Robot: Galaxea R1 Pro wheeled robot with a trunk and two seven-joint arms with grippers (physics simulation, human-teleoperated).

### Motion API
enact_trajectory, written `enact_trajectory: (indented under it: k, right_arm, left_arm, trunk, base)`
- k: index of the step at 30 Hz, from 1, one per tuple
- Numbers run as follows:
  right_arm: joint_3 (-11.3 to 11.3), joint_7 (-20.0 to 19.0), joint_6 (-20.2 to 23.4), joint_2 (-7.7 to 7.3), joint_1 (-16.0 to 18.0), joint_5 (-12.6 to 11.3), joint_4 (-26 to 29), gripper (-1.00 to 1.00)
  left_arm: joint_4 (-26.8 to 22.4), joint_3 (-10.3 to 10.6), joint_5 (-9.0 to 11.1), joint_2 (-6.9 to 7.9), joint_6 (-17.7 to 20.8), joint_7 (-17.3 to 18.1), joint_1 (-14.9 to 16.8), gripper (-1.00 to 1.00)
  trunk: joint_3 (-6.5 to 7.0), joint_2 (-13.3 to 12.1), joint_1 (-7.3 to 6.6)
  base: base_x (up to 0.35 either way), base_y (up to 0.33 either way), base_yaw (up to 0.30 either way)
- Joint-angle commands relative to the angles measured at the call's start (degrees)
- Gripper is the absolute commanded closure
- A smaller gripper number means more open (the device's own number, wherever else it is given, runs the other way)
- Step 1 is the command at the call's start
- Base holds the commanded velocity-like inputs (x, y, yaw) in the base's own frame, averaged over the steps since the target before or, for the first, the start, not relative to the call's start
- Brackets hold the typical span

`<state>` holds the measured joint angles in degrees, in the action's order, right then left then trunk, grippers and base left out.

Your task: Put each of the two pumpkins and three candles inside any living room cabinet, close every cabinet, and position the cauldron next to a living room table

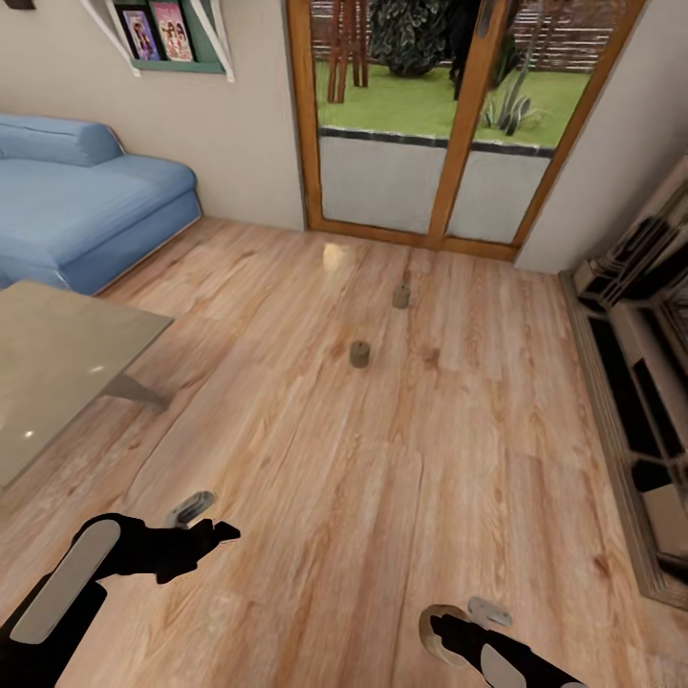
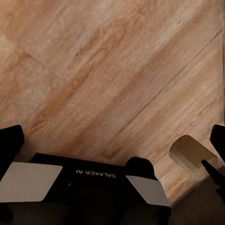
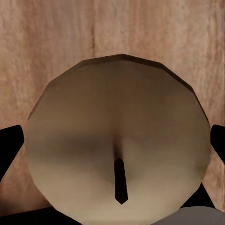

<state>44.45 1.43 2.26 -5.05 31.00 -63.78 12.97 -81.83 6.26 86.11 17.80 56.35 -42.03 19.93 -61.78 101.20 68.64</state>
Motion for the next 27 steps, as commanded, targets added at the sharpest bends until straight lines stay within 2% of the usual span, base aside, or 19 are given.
enact_trajectory:
  k: [1,18,27]
  right_arm:
    - [0.3,0.1,0.2,-0.05,0.0,-0.3,0.1,1.0]
    - [0.4,-0.2,0.1,-0.19,0.0,-0.3,0.1,1.0]
    - [0.4,-0.2,0.1,-0.13,0.0,-0.3,0.1,1.0]
  left_arm:
    - [-0.1,0.1,0.5,0.04,0.0,-0.6,0.0,-1.0]
    - [0.0,0.0,0.5,0.04,0.0,-0.6,0.0,-1.0]
    - [0.0,0.0,0.5,0.04,0.0,-0.6,0.0,-1.0]
  trunk:
    - [-0.04,0.0,0.02]
    - [-0.04,0.0,0.02]
    - [-0.04,0.0,0.02]
  base:
    - [0.254,-0.192,-0.278]
    - [0.287,-0.088,-0.274]
    - [0.323,0.016,-0.05]
